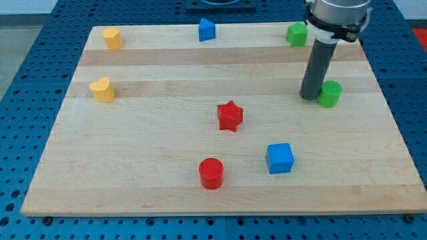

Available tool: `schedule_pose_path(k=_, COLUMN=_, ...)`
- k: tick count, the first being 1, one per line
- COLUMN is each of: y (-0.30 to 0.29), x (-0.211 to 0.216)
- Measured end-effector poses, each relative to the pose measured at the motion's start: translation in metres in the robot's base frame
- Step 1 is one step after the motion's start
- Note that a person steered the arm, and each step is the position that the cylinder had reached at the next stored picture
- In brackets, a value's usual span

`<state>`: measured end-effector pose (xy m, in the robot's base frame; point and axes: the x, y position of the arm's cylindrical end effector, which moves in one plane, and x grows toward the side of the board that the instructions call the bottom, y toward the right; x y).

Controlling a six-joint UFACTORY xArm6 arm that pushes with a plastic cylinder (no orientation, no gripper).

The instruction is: Move the blue cube towards the blue triangle

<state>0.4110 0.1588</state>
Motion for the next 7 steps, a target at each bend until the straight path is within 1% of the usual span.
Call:
schedule_pose_path(k=3, y=0.000, x=0.000)
schedule_pose_path(k=4, y=0.000, x=0.007)
schedule_pose_path(k=6, y=0.000, x=0.052)
schedule_pose_path(k=7, y=0.000, x=0.097)
